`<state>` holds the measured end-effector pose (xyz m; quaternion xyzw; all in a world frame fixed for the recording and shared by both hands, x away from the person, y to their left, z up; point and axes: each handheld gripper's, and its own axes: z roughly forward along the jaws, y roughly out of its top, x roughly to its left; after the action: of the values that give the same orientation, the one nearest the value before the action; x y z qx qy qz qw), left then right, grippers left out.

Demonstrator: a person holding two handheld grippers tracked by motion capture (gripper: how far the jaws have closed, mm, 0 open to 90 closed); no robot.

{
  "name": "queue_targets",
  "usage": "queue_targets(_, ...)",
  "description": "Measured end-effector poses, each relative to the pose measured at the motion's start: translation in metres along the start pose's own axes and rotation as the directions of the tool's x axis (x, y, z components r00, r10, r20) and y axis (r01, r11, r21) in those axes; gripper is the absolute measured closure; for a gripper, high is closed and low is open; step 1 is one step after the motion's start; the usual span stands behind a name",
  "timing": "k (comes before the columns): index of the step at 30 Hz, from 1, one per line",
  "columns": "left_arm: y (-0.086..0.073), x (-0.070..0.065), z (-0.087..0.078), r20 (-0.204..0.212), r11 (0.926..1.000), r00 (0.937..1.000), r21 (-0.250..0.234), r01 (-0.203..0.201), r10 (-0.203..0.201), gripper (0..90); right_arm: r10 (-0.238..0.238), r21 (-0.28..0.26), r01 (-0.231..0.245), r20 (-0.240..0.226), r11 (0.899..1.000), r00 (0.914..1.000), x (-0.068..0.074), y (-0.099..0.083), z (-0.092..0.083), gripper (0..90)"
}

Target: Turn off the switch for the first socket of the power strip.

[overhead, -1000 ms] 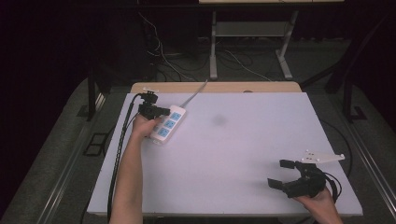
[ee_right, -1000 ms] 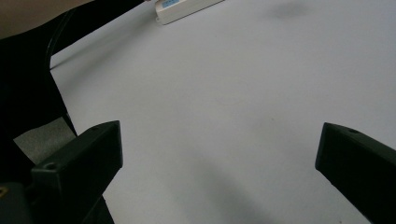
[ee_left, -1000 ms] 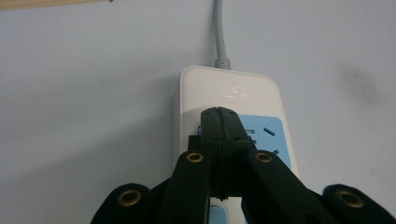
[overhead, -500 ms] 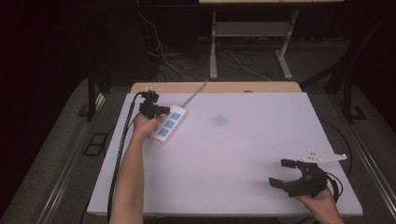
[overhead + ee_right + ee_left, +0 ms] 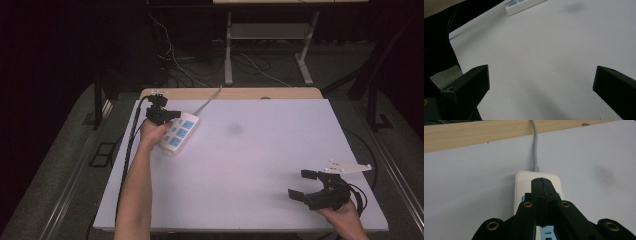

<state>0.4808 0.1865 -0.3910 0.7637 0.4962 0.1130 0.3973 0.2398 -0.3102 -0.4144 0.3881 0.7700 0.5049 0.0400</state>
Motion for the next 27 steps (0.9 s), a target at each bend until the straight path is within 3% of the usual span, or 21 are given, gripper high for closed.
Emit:
queue_targets(22,0.008,-0.013,-0.05,-0.003,0.9991,1.0,-0.043,0.003,-0.003,86.2,0.003,-0.01,-0.003,-0.014,1.0,0.9999,0.0,0.001,0.0,0.4)
queue_targets(25,0.008,-0.015,-0.056,-0.005,0.999,1.0,-0.044,-0.002,0.002,81.7,0.003,-0.011,-0.003,-0.016,1.0,0.9999,0.0,0.001,0.0,0.4)
queue_targets(27,0.007,-0.015,-0.059,0.016,0.9992,0.9998,-0.039,0.011,-0.011,73.1,0.003,-0.009,-0.003,-0.018,1.0,0.9998,0.001,0.0,0.0,0.4)
